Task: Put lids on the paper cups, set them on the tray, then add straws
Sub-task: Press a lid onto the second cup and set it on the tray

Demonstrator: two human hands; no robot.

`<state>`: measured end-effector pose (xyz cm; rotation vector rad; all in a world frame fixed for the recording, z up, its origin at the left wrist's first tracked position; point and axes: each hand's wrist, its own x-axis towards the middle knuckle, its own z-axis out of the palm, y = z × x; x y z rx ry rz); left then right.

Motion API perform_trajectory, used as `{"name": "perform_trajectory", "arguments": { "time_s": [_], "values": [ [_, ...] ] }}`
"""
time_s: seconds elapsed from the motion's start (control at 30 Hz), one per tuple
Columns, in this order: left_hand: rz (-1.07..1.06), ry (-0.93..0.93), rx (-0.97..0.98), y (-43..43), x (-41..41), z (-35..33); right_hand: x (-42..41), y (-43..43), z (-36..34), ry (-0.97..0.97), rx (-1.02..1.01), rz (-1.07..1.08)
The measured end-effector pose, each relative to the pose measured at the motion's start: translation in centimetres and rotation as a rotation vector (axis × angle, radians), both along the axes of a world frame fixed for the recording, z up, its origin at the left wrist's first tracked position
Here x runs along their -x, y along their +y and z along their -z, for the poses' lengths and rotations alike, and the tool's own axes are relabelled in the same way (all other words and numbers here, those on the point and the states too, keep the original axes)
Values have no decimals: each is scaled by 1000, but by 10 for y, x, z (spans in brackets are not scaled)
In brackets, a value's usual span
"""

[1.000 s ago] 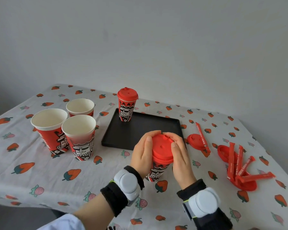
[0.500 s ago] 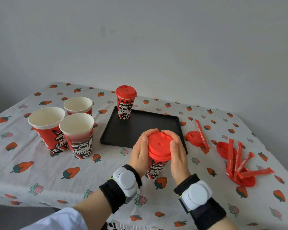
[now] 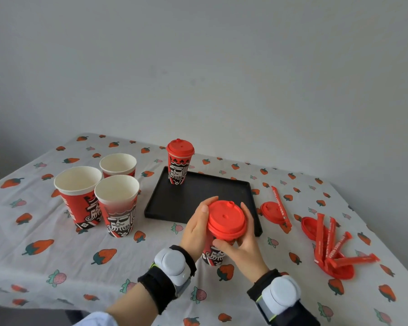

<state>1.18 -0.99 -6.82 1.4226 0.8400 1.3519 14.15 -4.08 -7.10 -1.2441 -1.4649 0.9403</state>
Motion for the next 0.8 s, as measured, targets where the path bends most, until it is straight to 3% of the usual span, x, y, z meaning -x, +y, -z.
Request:
{"name": "perform_trajectory", "arguments": {
  "time_s": [0.27, 0.5, 0.8],
  "values": [
    [75, -7, 269, 5, 10, 23, 7, 0, 32, -31, 56, 75],
    [-285, 13, 251, 28, 51, 39, 28, 36, -2, -14, -23, 41],
    [-430, -52, 343, 41, 77, 57, 74, 103, -11, -16, 16, 38]
  ]
}}
